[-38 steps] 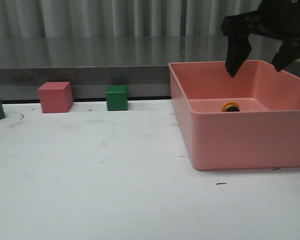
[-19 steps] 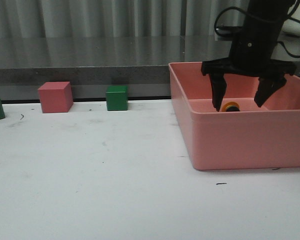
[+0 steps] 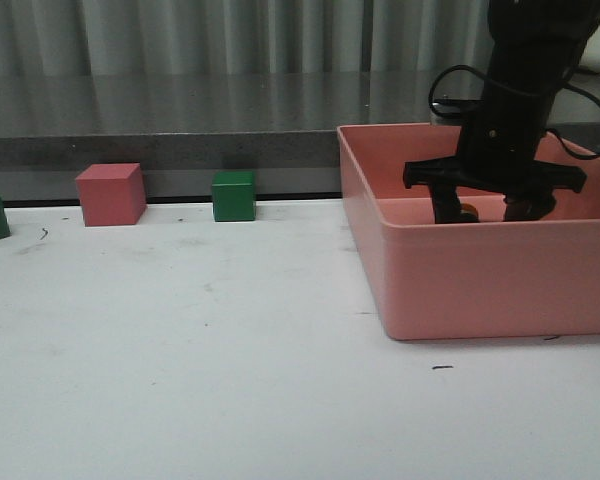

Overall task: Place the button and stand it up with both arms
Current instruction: 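Grasp the yellow button with the right gripper and lift it out, then carry the button toward the left arm and lower it onto the table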

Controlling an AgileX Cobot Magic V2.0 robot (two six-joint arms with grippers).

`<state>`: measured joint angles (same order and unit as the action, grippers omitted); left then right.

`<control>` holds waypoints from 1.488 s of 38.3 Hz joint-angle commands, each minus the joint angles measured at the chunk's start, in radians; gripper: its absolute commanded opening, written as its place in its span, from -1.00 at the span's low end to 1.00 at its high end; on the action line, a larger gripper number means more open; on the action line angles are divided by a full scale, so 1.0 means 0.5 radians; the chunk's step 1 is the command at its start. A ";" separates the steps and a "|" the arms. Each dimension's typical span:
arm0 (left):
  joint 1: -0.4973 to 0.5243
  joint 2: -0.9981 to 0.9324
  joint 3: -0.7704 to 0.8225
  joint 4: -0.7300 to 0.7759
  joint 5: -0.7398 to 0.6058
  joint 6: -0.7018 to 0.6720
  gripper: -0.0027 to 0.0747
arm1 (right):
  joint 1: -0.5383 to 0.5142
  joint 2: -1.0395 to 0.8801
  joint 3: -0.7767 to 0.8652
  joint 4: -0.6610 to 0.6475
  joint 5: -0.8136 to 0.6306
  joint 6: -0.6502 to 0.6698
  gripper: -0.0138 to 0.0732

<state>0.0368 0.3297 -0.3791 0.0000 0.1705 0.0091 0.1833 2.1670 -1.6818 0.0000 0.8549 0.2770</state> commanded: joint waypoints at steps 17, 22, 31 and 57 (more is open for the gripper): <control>-0.001 0.027 -0.071 -0.015 -0.172 0.002 0.55 | -0.009 -0.313 -0.059 0.000 0.029 -0.006 -0.19; -0.001 0.027 -0.071 -0.015 -0.172 0.002 0.55 | 0.004 -0.465 -0.059 0.000 0.055 -0.006 -0.19; -0.001 0.027 -0.071 -0.015 -0.172 0.002 0.55 | 0.132 -0.705 -0.059 0.000 0.053 -0.017 -0.19; -0.001 0.027 -0.071 -0.015 -0.172 0.002 0.55 | 1.114 -0.237 -0.830 0.084 0.429 -0.041 -0.19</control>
<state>0.0368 0.3297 -0.3791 0.0000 0.1705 0.0091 0.6954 2.0511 -2.0073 0.0404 1.0723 0.2704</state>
